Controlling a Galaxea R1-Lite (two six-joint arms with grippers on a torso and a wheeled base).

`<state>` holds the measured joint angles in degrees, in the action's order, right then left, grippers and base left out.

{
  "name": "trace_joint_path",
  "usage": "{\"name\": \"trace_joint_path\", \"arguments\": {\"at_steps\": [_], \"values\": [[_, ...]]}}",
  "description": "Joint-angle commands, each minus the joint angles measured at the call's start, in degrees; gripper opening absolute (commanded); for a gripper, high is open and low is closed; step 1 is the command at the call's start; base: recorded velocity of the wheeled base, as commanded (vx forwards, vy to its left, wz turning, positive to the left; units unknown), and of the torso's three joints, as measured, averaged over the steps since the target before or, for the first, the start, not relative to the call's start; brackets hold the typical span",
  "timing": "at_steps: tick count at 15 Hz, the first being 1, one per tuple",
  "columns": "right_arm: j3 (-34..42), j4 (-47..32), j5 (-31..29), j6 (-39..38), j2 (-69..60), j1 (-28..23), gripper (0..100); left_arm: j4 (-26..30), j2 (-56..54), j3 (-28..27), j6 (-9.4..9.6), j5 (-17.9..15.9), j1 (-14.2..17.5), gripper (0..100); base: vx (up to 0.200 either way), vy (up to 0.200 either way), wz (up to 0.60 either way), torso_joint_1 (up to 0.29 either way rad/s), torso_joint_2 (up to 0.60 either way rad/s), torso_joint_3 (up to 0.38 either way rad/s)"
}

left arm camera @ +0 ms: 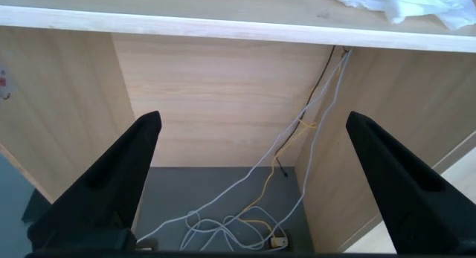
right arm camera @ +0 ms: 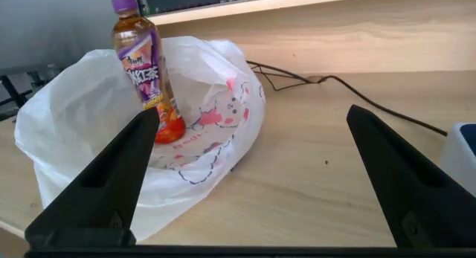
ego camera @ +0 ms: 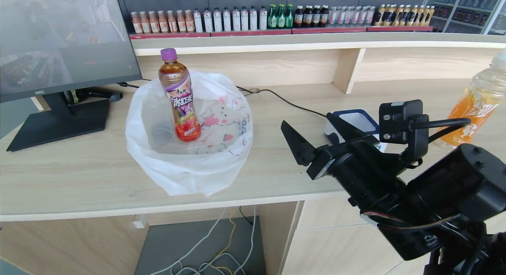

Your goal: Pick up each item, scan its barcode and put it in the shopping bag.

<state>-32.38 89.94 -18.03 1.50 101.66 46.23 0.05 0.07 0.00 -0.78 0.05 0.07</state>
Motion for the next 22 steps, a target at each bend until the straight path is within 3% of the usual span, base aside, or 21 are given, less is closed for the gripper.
{"name": "trace_joint_path", "arguments": {"at_steps": [1, 22], "values": [[0.3, 0.1, -0.3, 0.1, -0.2, 0.1, 100, 0.0, 0.0, 0.0, -0.01, 0.0, 0.0, 100, 0.000, -0.200, 0.00, -0.002, 0.00, 0.002], [2.6, 0.1, -1.7, 0.1, -2.7, 0.1, 100, 0.0, 0.0, 0.0, -0.36, 0.0, 0.0, 100, 0.000, -0.200, 0.00, 0.004, 0.00, 0.002]]}}
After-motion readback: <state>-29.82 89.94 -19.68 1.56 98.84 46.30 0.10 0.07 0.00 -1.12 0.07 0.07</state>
